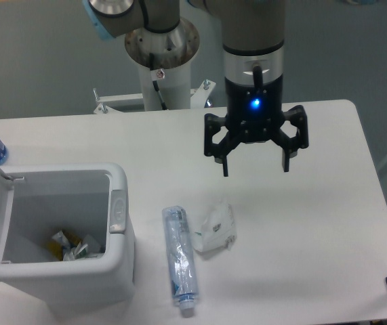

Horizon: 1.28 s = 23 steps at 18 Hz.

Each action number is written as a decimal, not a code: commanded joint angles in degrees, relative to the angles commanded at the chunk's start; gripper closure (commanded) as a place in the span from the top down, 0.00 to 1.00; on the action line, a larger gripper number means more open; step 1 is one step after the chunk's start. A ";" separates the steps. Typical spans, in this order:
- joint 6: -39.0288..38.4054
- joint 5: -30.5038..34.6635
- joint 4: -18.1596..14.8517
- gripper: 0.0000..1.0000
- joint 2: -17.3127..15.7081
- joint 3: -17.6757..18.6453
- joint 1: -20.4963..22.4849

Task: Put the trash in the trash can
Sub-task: 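Lower the open gripper over the crumpled clear plastic bag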

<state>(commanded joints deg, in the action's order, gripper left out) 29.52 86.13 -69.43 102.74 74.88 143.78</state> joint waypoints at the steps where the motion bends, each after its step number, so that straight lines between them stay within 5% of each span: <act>1: 0.79 0.35 0.17 1.00 0.09 0.35 0.44; 6: 1.59 0.18 1.40 1.00 1.05 2.45 0.80; 9: 0.63 1.32 8.94 1.00 1.15 8.33 0.54; 12: 1.32 2.64 12.38 1.00 0.70 13.44 0.01; 17: 12.21 2.38 12.74 1.00 3.16 19.86 -2.63; 23: 16.18 2.38 13.27 1.00 10.18 20.31 -5.00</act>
<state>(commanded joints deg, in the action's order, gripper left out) 45.70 88.50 -56.17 112.92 95.19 138.79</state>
